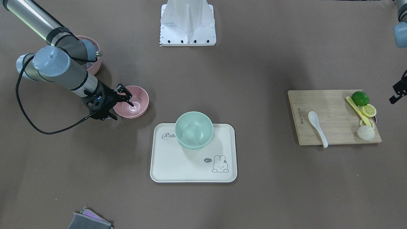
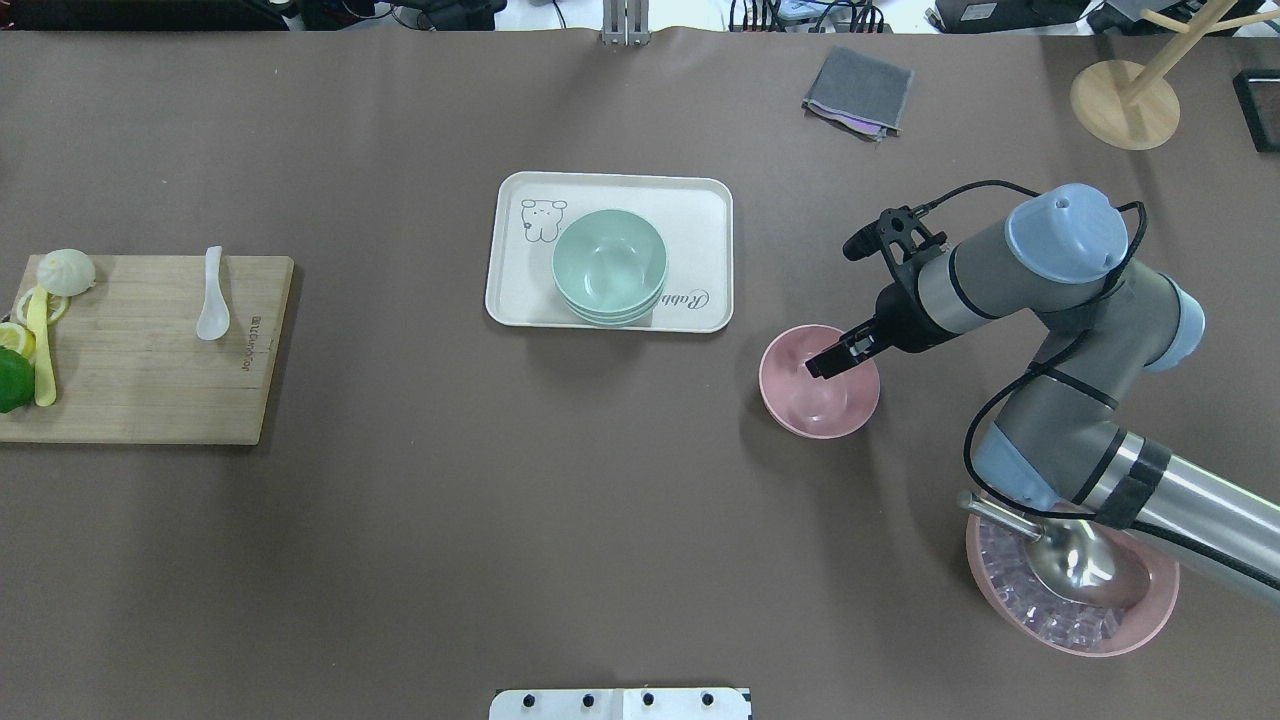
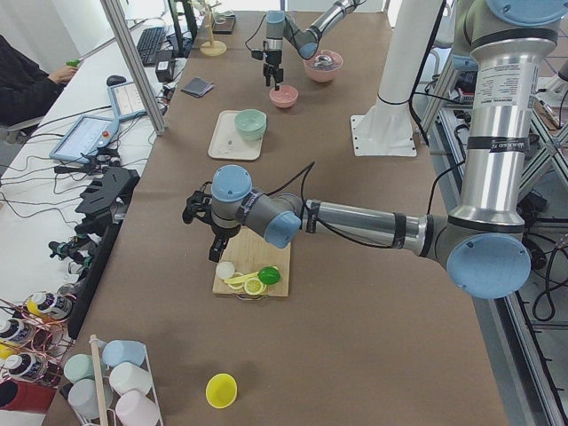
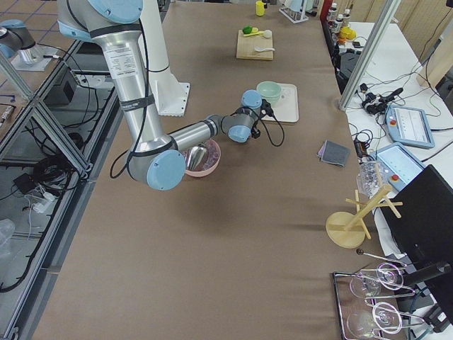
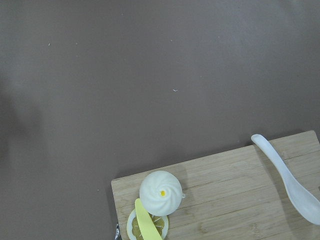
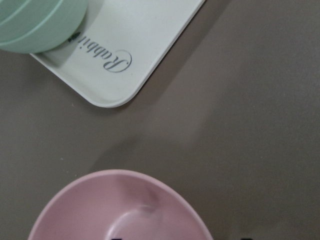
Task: Stack pink bowl on green and place spoon
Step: 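Move the right gripper down to the rim of the pink bowl, then grip the pink bowl rim with right gripper while left gripper reaches the white spoon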
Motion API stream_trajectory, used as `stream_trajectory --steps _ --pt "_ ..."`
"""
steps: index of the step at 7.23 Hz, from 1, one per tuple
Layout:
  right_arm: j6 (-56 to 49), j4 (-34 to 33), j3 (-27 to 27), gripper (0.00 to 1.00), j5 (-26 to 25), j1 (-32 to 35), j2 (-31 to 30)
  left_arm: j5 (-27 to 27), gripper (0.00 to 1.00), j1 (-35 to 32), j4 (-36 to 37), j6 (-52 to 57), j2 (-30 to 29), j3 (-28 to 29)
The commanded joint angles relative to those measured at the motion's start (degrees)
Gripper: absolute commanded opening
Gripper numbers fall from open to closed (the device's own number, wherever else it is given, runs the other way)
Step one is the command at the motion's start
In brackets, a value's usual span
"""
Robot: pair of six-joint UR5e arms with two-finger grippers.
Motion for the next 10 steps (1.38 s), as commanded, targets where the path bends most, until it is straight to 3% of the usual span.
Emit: stream_trajectory --steps 1,2,6,9,10 --pt "-0.5 0.0 0.0 0.17 0.7 -0.2 -0.3 0.0 0.98 0.1 0.0 -0.1 -0.2 0.0" --pt "-0.6 0.0 0.0 0.0 0.7 0.3 -0.8 0.0 0.98 0.8 0.0 -0.1 -0.3 0.0" --pt "0.2 -0.1 0.6 0.0 3.7 5.0 -0.1 0.0 0.98 3.5 -0.2 -3.8 -1.5 -0.1" --pt "3.6 -3.6 0.5 0.0 6.4 10.0 2.9 2.5 0.98 12.8 -2.3 -25.4 -6.4 0.3" --pt "3.7 -3.9 0.5 0.0 6.6 11.0 3.4 8.0 0.98 15.9 -1.8 -29.9 -8.8 1.1"
